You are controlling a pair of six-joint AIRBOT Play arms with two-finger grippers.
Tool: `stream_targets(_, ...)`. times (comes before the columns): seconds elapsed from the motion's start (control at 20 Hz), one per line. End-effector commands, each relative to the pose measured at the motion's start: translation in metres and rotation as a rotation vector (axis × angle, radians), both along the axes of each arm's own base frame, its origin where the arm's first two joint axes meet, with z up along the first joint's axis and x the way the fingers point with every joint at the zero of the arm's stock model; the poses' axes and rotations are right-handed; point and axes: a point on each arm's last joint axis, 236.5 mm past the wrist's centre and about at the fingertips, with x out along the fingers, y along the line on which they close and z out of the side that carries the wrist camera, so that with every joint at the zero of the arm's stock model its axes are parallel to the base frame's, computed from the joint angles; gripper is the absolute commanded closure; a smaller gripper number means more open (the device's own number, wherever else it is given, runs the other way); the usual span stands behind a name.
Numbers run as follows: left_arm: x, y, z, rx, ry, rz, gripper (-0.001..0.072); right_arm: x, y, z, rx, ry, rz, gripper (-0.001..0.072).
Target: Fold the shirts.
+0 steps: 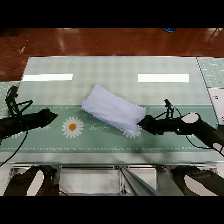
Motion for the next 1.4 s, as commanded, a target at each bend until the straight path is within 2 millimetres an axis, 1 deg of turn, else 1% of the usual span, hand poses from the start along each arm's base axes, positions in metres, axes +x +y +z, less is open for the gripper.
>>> stream_targets(0.0, -0.002, -0.001, -0.001, -0.003, 0.009, -0.006, 0.0692, 0.024, 0.012, 0.001, 0.064, -0.033, -0.011, 0.0298)
stream_targets(0.05, -0.002, -0.001, -0.001, -0.003, 0.009, -0.006, 0.0692, 0.031, 0.016, 0.001, 0.078, -0.031, -0.004, 0.0298)
stream_targets(0.1, -0.002, -0.001, -0.001, -0.002, 0.008, -0.006, 0.0692, 0.037, 0.025, 0.003, 0.102, -0.03, 0.024, 0.0317)
stream_targets(0.15, -0.002, -0.001, -0.001, -0.003, 0.008, -0.005, 0.0692, 0.042, 0.036, 0.005, 0.125, -0.032, 0.058, 0.0399)
stream_targets(0.2, -0.002, -0.001, -0.001, -0.003, 0.008, -0.005, 0.0692, 0.049, 0.049, 0.01, 0.151, -0.045, 0.091, 0.0564)
stream_targets(0.25, -0.002, -0.001, -0.001, -0.002, 0.007, -0.004, 0.0692, 0.056, 0.061, 0.017, 0.166, -0.079, 0.133, 0.0687)
stream_targets(0.35, -0.002, -0.001, -0.001, -0.002, 0.007, -0.004, 0.0692, 0.078, 0.08, 0.041, 0.173, -0.16, 0.202, 0.069)
stream_targets(0.4, -0.002, -0.001, -0.001, -0.002, 0.008, -0.005, 0.0692, 0.092, 0.088, 0.058, 0.164, -0.215, 0.231, 0.069)
stream_targets(0.5, -0.002, -0.001, -0.001, -0.002, 0.007, -0.004, 0.0692, 0.113, 0.101, 0.096, 0.136, -0.305, 0.296, 0.069)
stream_targets(0.6, -0.001, -0.001, -0.001, -0.002, 0.007, -0.004, 0.0692, 0.13, 0.114, 0.14, 0.119, -0.398, 0.353, 0.0691)
stream_targets(0.7, -0.002, -0.001, -0.001, -0.002, 0.007, -0.004, 0.0692, 0.149, 0.117, 0.182, 0.099, -0.477, 0.36, 0.069)
stream_targets(0.75, -0.002, -0.001, -0.001, -0.002, 0.008, -0.005, 0.0692, 0.158, 0.111, 0.197, 0.063, -0.499, 0.357, 0.069)
stream_targets(0.85, -0.002, -0.001, -0.001, -0.002, 0.008, -0.005, 0.0691, 0.168, 0.091, 0.219, -0.015, -0.504, 0.35, 0.0691)
stream_targets(0.9, -0.002, -0.001, -0.001, -0.002, 0.008, -0.005, 0.0691, 0.173, 0.078, 0.233, -0.044, -0.517, 0.341, 0.0691)
stream_targets(1.0, -0.002, -0.001, -0.001, -0.002, 0.008, -0.005, 0.0692, 0.184, 0.044, 0.264, -0.088, -0.547, 0.288, 0.0691)
stream_targets(1.1, -0.002, -0.001, -0.001, -0.002, 0.008, -0.005, 0.0691, 0.189, 0.0, 0.296, -0.117, -0.567, 0.214, 0.069)
stream_targets(1.15, -0.002, -0.001, -0.001, -0.002, 0.008, -0.005, 0.0692, 0.19, -0.022, 0.308, -0.127, -0.565, 0.167, 0.069)
stream_targets(1.25, -0.002, -0.001, -0.001, -0.002, 0.008, -0.005, 0.0692, 0.184, -0.072, 0.322, -0.155, -0.539, 0.072, 0.069)
stream_targets(1.35, -0.002, -0.001, -0.001, -0.002, 0.007, -0.005, 0.0692, 0.17, -0.122, 0.328, -0.2, -0.49, -0.019, 0.069)
